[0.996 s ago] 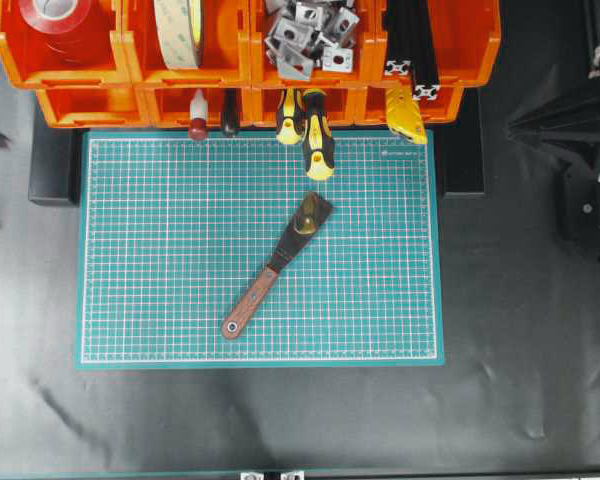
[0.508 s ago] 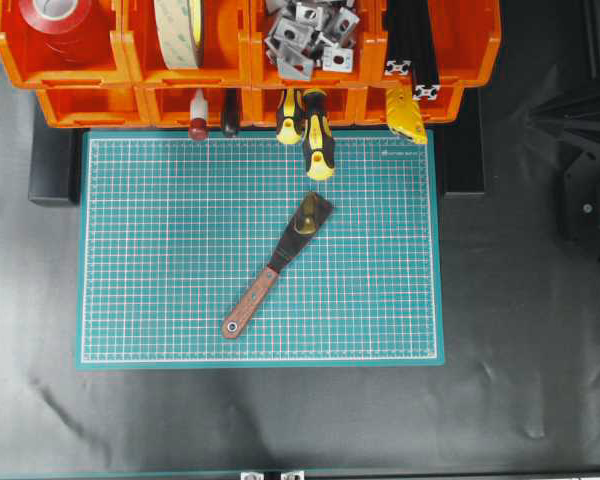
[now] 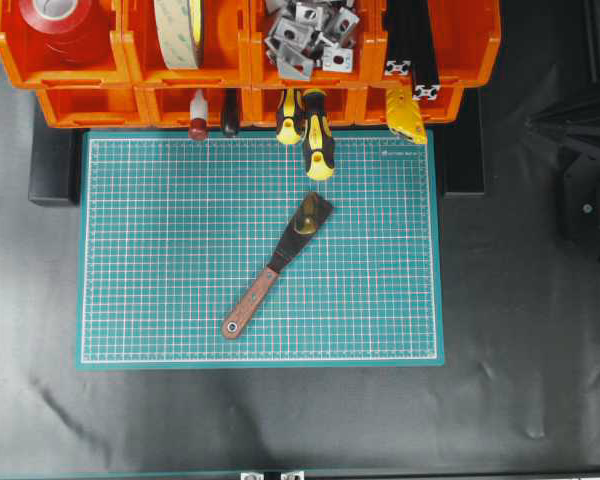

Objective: Pick scraper from container rack with left arm.

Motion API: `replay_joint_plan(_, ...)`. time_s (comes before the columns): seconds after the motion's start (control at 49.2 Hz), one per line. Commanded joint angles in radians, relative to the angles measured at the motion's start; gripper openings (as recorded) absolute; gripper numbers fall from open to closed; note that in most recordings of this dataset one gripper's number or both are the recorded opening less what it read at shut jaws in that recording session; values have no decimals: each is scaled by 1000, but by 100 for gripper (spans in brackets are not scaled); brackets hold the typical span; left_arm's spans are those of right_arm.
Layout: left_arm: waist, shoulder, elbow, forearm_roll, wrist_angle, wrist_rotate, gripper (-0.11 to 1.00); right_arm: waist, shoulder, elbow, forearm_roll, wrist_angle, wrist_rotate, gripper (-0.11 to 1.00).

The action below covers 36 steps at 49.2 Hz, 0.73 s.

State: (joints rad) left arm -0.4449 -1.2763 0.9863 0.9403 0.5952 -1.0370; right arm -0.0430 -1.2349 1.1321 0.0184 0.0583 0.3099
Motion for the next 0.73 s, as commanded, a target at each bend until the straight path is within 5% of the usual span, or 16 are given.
replay_joint_plan(0.0, 12, 11, -5, 5, -5, -2, 83, 5, 9, -34, -2, -9, 0, 1)
replay_joint_plan(0.711, 34, 21, 14, 5, -9, -25, 83, 40, 9, -23, -2, -52, -5, 1)
